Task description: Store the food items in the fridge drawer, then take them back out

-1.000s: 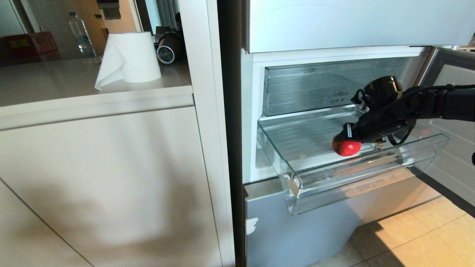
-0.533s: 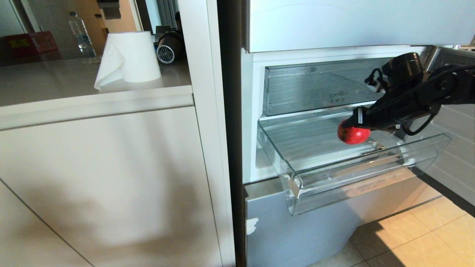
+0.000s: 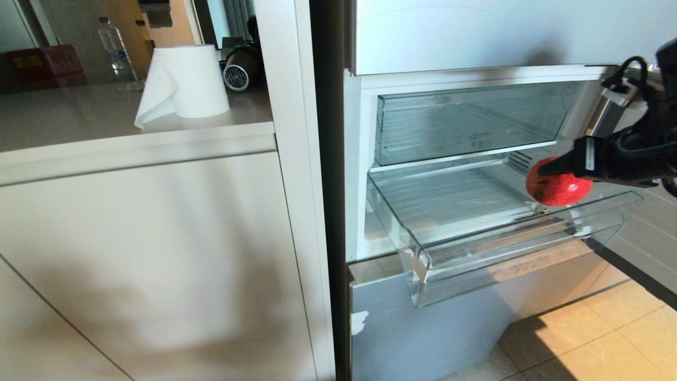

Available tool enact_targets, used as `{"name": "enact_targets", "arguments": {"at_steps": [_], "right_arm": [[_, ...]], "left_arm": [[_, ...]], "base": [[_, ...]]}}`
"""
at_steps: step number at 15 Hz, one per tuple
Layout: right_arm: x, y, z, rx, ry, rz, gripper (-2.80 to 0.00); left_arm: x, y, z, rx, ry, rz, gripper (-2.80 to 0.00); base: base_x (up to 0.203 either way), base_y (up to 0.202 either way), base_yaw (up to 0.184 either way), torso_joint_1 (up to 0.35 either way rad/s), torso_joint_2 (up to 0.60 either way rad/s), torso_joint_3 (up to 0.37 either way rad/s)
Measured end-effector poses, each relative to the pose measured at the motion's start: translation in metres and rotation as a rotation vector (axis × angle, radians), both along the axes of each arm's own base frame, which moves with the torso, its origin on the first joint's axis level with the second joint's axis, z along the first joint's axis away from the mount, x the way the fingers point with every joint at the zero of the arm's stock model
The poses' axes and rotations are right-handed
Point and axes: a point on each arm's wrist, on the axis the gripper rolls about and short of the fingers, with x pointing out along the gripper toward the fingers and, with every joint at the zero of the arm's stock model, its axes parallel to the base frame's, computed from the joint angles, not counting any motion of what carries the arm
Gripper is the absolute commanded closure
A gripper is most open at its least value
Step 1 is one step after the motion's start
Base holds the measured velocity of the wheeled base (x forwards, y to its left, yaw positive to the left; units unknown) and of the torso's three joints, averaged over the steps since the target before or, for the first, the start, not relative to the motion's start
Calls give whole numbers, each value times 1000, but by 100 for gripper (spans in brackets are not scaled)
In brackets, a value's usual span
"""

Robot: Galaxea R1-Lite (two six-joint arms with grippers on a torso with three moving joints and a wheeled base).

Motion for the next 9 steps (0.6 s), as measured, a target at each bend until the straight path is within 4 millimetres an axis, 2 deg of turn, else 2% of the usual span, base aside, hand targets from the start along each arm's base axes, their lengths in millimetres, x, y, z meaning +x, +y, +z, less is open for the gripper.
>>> {"name": "enact_targets", "arguments": {"at_steps": [3,5,9], "right_arm": [[-63,-5,18,14,-94,-3,0],[-112,-8,24,18,-165,-4,0],[-207,-16,11,22,-307,-6,0]], "left_arm": [[0,0,0,0,0,0,0],[0,0,0,0,0,0,0],[0,0,0,0,0,0,0]], "base": [[0,0,0,0,0,0],[0,0,0,0,0,0],[0,0,0,0,0,0]]}}
